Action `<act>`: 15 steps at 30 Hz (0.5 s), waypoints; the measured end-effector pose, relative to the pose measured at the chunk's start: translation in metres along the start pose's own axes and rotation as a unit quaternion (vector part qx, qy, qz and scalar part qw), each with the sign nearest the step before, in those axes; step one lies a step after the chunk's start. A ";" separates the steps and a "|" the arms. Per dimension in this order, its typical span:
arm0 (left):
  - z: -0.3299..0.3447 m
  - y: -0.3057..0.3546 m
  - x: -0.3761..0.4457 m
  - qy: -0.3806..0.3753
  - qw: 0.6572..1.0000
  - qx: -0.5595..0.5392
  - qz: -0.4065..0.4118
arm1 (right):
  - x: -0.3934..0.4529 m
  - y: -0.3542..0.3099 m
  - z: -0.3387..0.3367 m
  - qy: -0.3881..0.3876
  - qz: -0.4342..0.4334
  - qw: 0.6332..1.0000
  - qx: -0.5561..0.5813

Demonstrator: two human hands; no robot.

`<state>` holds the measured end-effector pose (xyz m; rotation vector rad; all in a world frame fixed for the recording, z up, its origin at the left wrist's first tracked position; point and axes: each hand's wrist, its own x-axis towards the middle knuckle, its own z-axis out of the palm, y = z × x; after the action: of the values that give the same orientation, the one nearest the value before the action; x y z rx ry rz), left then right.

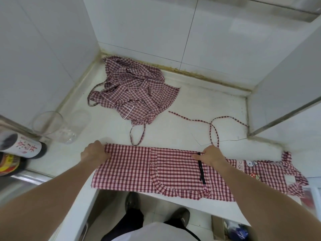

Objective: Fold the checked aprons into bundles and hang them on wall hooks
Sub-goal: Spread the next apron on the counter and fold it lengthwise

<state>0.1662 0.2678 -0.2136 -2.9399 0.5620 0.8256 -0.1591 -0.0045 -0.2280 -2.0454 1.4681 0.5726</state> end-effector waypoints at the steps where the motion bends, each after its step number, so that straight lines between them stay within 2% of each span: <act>1: 0.004 0.005 -0.006 0.051 0.999 -0.008 0.000 | 0.001 0.000 0.001 0.002 0.003 1.000 -0.001; 2: 0.009 0.010 -0.014 0.107 0.994 -0.010 0.017 | 0.001 0.000 0.001 0.003 0.006 1.000 -0.005; 4: 0.022 0.026 -0.032 0.189 0.977 -0.023 0.100 | 0.002 -0.002 0.003 0.004 0.005 1.000 -0.020; 6: 0.041 0.044 -0.054 0.211 0.953 -0.043 0.214 | -0.004 -0.005 0.005 0.021 0.001 0.998 -0.063; 7: 0.052 0.054 -0.065 0.205 0.941 -0.053 0.265 | -0.009 -0.008 0.007 0.053 0.000 0.993 -0.109; 9: 0.073 0.076 -0.087 0.162 0.925 -0.064 0.338 | -0.021 -0.015 0.016 0.169 -0.027 0.968 -0.184; 11: 0.092 0.098 -0.105 0.087 0.925 -0.037 0.367 | -0.038 -0.027 0.035 0.280 -0.132 0.938 -0.158; 12: 0.101 0.105 -0.110 0.053 0.931 -0.015 0.362 | -0.049 -0.036 0.048 0.302 -0.190 0.926 -0.120; 13: 0.110 0.108 -0.111 0.028 0.937 0.014 0.348 | -0.058 -0.044 0.062 0.291 -0.239 0.923 -0.084; 15: 0.121 0.108 -0.111 0.008 0.940 0.076 0.333 | -0.074 -0.054 0.091 0.218 -0.291 0.930 -0.051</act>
<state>-0.0195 0.2198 -0.2543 -2.6095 1.5903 0.7363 -0.1328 0.1210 -0.2400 -2.6480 0.9598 -0.0571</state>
